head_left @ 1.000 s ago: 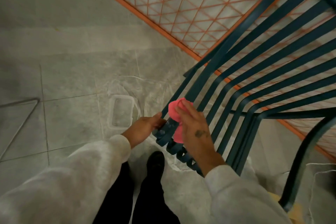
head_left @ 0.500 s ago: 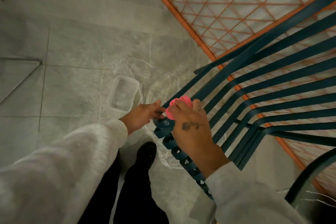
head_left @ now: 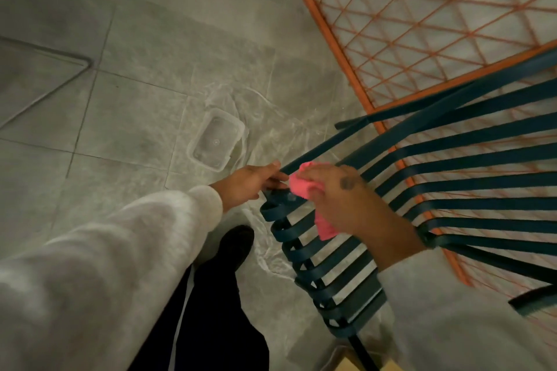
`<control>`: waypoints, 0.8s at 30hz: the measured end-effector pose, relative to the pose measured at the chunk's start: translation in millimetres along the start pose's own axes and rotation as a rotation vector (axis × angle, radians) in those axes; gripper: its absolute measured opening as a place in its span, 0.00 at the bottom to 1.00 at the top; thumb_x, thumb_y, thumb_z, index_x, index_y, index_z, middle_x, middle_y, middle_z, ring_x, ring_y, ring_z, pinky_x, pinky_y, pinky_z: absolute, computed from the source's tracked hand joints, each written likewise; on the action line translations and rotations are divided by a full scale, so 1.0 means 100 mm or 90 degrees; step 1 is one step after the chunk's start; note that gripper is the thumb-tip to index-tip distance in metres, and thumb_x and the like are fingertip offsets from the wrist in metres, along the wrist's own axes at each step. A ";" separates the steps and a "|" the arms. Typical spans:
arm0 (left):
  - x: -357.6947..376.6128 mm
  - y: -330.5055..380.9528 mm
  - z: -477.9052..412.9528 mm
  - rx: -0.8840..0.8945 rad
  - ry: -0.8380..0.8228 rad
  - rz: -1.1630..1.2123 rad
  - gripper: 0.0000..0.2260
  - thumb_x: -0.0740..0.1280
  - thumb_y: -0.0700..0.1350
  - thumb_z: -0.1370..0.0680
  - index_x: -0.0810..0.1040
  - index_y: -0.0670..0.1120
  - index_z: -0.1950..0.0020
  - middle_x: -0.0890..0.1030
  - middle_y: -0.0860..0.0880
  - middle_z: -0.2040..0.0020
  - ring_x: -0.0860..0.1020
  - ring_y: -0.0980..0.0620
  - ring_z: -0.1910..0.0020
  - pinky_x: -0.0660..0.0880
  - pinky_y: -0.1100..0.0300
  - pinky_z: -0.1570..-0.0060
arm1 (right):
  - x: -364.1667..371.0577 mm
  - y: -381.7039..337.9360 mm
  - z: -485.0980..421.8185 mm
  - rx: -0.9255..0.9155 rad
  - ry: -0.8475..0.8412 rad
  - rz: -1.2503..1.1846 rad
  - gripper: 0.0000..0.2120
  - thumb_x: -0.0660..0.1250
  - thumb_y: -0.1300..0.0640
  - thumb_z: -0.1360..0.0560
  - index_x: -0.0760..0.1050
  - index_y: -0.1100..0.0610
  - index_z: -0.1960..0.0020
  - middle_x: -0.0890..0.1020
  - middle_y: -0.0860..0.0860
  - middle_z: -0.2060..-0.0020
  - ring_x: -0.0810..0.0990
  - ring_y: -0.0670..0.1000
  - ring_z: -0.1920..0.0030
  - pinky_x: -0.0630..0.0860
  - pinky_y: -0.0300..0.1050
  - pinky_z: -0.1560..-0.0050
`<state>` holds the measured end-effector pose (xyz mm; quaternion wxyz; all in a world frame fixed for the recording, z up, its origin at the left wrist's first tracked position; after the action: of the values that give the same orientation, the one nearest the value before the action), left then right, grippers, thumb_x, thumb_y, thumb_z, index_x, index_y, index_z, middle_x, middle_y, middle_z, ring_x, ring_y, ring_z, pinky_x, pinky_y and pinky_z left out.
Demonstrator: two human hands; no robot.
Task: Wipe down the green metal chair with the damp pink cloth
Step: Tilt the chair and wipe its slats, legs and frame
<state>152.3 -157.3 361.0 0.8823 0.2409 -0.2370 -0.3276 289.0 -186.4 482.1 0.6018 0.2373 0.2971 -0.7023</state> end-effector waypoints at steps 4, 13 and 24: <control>-0.08 0.02 -0.05 -0.002 0.004 0.008 0.22 0.54 0.64 0.21 0.82 0.55 0.42 0.83 0.52 0.44 0.78 0.53 0.40 0.68 0.47 0.32 | 0.63 -0.40 -0.01 -0.018 0.076 0.058 0.25 0.74 0.62 0.31 0.75 0.56 0.35 0.75 0.55 0.37 0.76 0.58 0.46 0.74 0.45 0.49; -0.19 0.11 -0.14 0.001 -0.053 -0.036 0.26 0.52 0.67 0.21 0.80 0.53 0.39 0.86 0.49 0.50 0.81 0.52 0.44 0.70 0.55 0.36 | 0.95 -0.72 -0.24 -0.106 -0.049 0.362 0.21 0.64 0.58 0.22 0.68 0.63 0.31 0.61 0.62 0.28 0.62 0.63 0.30 0.71 0.52 0.44; -0.18 0.06 0.04 -0.026 -0.062 -0.029 0.29 0.48 0.67 0.21 0.77 0.53 0.34 0.83 0.51 0.41 0.74 0.50 0.34 0.60 0.45 0.27 | 0.08 0.33 0.03 -0.044 0.110 -0.168 0.22 0.69 0.61 0.26 0.76 0.38 0.38 0.75 0.36 0.36 0.75 0.49 0.42 0.73 0.51 0.40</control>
<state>140.9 -142.3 362.8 0.8669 0.2120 -0.2671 -0.3635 320.7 -197.8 474.3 0.4841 0.2347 0.4006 -0.7417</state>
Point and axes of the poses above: each hand's wrist, its own z-axis away from the middle knuckle, its own x-axis out of the palm, y = z × x, the point moved 3 cm from there along -z, towards the middle knuckle
